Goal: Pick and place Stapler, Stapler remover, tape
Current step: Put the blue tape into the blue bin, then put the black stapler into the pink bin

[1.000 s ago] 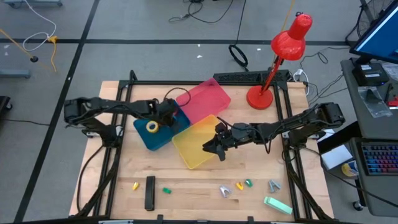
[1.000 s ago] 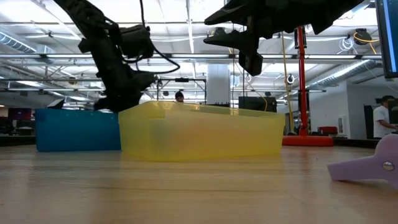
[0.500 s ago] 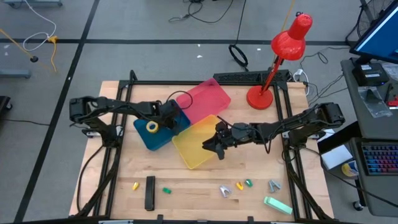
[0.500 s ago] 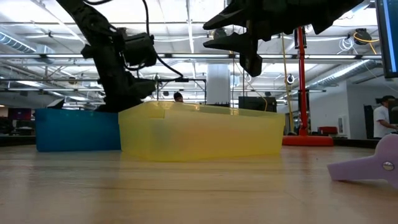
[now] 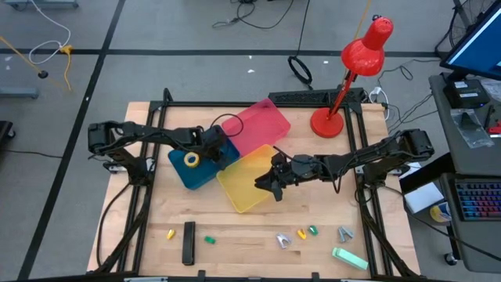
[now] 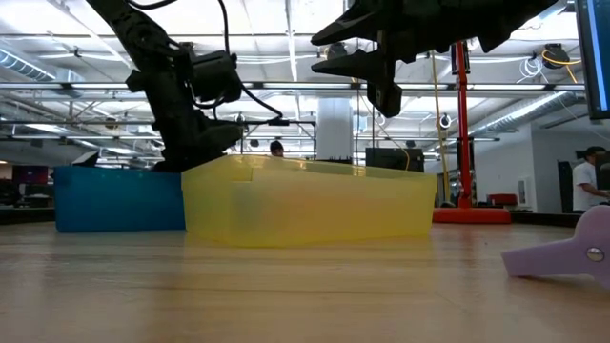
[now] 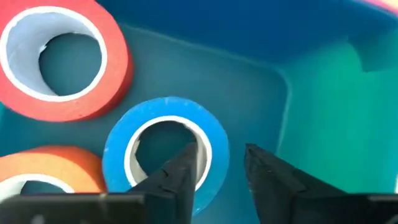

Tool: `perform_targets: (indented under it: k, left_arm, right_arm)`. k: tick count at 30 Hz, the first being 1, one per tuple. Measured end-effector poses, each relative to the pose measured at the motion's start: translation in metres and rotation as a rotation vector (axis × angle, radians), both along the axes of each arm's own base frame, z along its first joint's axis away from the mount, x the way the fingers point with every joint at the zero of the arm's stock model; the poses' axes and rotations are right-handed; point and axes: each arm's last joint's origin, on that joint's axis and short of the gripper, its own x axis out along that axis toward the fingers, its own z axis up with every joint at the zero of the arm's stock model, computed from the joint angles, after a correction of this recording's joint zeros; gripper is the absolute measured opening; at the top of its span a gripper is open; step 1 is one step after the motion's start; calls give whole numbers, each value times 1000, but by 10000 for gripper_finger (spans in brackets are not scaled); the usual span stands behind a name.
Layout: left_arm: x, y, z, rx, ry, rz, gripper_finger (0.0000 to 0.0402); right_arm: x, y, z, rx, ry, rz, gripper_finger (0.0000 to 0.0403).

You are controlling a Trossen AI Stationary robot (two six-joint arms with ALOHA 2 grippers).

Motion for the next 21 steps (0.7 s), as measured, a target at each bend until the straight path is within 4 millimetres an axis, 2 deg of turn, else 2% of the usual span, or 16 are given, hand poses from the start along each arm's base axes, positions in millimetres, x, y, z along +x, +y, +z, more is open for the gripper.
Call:
perform_targets:
  k: [5,10,16,21]
  left_arm:
    - [3,1,2,-27,-54,-25,184]
    - [1,4,17,-136,-170,-61,208]
    - [-9,-3,49,-140,-286,-77,211]
    - [-21,-25,82,-134,-408,-120,211]
  right_arm:
    - [0,0,0,0,0,1,116]
    - [0,0,0,-13,-1,8,116]
    - [0,1,0,-46,-4,41,112]
    - [0,1,-1,-63,-1,51,109]
